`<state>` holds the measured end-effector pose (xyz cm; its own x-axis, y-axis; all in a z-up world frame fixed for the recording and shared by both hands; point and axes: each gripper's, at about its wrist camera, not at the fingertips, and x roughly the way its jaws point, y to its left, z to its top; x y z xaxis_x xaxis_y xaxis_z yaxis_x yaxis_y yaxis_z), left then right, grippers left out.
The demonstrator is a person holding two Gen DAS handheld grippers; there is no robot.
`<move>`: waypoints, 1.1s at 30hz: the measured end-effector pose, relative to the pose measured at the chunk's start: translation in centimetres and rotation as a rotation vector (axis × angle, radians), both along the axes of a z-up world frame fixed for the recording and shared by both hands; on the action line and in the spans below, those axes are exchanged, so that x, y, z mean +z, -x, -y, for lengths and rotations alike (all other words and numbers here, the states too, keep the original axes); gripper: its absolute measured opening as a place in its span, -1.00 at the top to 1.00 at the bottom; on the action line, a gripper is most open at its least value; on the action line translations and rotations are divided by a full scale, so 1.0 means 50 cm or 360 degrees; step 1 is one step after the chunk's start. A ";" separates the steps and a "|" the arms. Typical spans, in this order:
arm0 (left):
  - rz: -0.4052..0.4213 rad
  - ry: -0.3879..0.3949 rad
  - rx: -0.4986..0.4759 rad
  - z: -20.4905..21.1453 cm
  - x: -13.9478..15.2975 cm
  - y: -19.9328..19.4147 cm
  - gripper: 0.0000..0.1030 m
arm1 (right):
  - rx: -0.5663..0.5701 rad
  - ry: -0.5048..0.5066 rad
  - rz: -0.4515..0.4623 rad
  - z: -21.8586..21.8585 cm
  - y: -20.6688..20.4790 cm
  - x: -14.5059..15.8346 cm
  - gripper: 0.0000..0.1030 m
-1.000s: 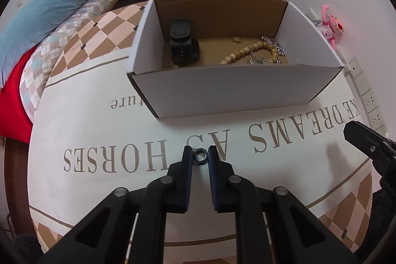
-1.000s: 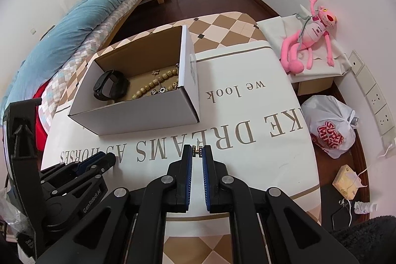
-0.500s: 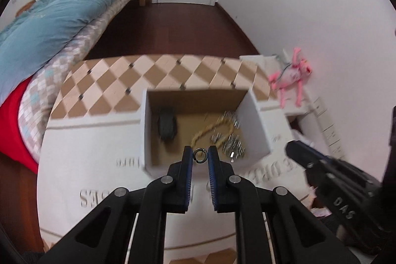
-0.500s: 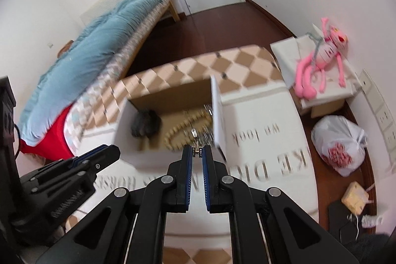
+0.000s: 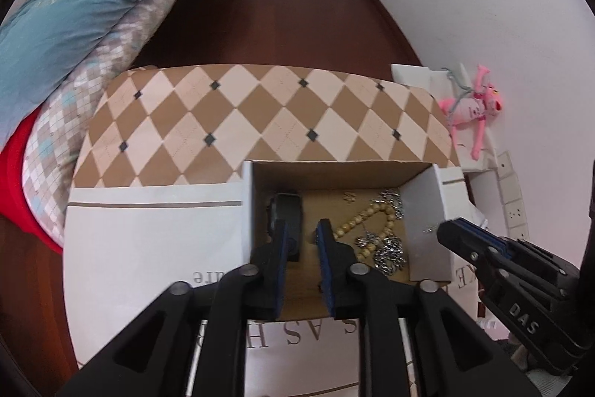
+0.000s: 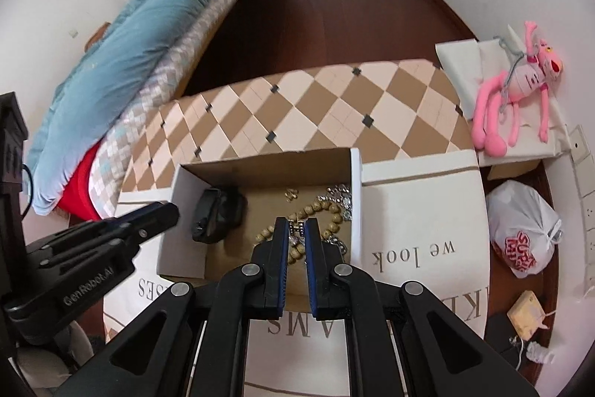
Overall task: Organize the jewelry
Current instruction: 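Lower the earring into the box with the right tool while the left tool drops the ring in, then lift both open tools away from the white box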
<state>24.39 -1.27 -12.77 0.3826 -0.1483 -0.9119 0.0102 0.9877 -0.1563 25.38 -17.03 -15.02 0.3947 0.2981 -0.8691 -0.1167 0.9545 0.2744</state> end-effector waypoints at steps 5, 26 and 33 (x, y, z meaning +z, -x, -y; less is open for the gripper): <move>0.0051 -0.0042 0.0061 -0.024 0.016 0.009 -0.36 | -0.0017 0.0026 -0.0020 0.014 0.002 0.007 0.12; 0.0070 -0.0241 0.0131 -0.030 0.010 0.099 -0.94 | -0.0078 0.0543 0.0017 0.016 0.057 0.016 -0.99; 0.0195 -0.0267 0.0152 -0.030 0.101 0.168 -0.94 | -0.0112 0.0525 0.0127 0.015 0.133 0.100 -0.99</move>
